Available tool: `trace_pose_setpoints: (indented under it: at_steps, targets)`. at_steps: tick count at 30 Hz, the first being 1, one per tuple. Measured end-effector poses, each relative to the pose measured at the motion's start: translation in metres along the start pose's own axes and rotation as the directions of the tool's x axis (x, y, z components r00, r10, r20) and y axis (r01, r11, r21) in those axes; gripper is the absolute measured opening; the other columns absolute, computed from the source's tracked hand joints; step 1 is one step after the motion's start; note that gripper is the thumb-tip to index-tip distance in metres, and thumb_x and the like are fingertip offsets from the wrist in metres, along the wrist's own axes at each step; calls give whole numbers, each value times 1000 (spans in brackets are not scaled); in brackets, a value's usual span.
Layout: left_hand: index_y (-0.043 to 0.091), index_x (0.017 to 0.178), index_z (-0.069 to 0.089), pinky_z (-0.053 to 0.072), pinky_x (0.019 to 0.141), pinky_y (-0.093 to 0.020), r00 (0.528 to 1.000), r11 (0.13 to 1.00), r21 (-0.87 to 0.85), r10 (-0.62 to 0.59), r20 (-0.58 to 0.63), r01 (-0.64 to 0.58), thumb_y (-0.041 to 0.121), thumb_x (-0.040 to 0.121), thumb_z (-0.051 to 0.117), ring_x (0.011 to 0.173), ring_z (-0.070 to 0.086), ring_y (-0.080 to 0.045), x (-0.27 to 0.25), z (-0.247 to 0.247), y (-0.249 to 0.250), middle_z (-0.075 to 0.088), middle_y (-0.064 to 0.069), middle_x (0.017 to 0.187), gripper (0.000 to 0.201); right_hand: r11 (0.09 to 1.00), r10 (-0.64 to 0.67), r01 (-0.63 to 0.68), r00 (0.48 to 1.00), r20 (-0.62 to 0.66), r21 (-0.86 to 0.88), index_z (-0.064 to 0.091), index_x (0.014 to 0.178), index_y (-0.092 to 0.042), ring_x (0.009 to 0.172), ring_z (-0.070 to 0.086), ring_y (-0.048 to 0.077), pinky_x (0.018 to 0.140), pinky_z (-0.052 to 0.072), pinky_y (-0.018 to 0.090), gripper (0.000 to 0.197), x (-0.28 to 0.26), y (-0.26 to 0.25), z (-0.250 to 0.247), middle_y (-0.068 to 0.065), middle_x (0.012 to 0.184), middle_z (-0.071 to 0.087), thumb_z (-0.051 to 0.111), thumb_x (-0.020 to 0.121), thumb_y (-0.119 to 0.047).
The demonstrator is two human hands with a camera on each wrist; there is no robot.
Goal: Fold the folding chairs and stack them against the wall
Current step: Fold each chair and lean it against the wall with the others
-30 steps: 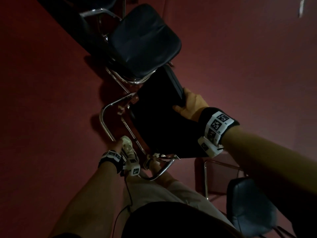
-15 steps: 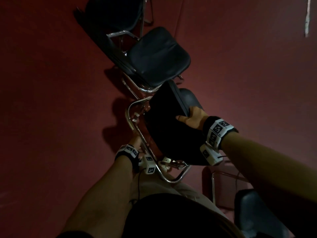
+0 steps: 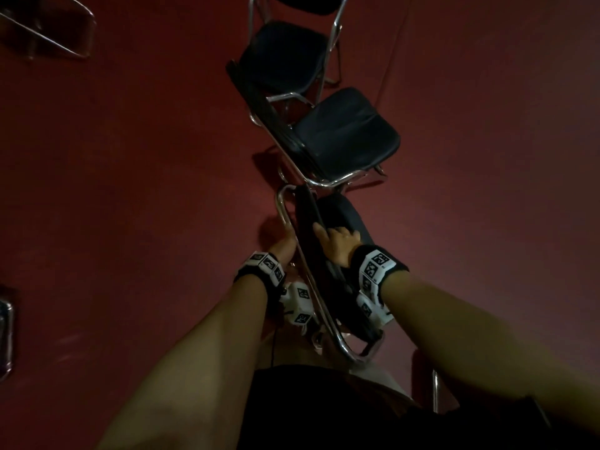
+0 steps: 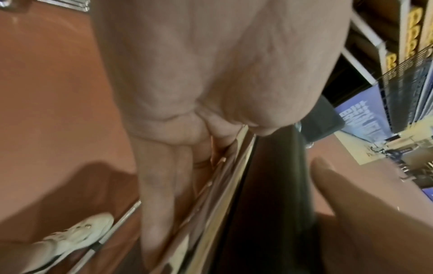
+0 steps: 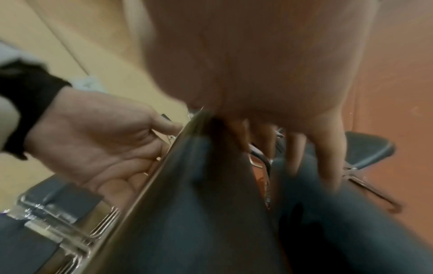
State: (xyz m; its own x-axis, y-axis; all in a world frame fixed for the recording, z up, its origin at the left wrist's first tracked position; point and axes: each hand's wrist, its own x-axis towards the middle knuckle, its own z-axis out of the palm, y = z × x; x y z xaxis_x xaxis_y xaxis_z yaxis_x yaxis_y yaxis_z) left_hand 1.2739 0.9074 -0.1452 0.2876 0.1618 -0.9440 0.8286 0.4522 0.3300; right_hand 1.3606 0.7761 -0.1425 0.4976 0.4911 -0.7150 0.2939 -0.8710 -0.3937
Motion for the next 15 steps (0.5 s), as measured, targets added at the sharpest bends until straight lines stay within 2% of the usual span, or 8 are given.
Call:
trace_pose_setpoints:
  at_steps: [1,3,5,7,9,12,15]
  targets:
    - [8,104,69,61,81,-51,1000,1000,9,-6,-15,6,89,82,21,97,73,-36,-3,-3,2,75,-15,99,97,998,2,-4,999,52,57,15,159,-25,143,30,36,116,24,49,66,-3,-7,2,13,158,33,22,101,-58]
    - [10,108,66,59,71,-42,999,999,44,2,-44,0,83,89,14,96,69,-35,-11,-19,-1,71,-18,98,92,974,-2,-36,985,170,223,16,159,-19,139,41,31,111,32,39,82,-20,-24,10,13,155,39,25,96,-71]
    - [12,114,66,58,72,-43,1000,997,72,-6,2,5,89,83,16,97,67,-33,-14,-34,-5,69,-17,104,97,958,-25,-37,977,214,283,2,159,-17,136,46,29,105,38,35,100,-36,-35,28,12,153,42,46,89,-73]
    - [13,119,69,61,75,-44,998,995,102,-15,67,8,99,69,24,100,71,-34,-18,-52,-8,73,-16,111,109,971,-30,-11,985,168,238,-14,157,-19,134,48,29,106,43,36,122,-41,-45,50,10,153,42,66,80,-68]
    - [17,127,63,62,75,-48,996,981,188,18,88,-35,103,59,36,96,73,-36,-13,-75,-12,73,-16,113,113,974,-2,-16,997,80,225,-20,155,-21,129,54,27,103,48,39,134,-37,-61,74,11,149,48,76,73,-63]
    - [23,126,62,60,82,-53,995,954,288,71,69,-88,107,38,49,90,75,-35,0,-119,-30,75,-11,110,122,971,65,-51,996,-54,234,-26,153,-23,116,63,29,95,53,41,142,-39,-102,116,14,137,57,82,67,-59]
    - [21,114,63,61,83,-51,996,922,378,88,0,-82,108,34,45,86,76,-32,0,-187,-54,76,-10,103,119,976,67,-53,996,-56,211,-26,153,-25,113,64,30,95,53,45,144,-43,-162,160,15,135,57,84,65,-56]
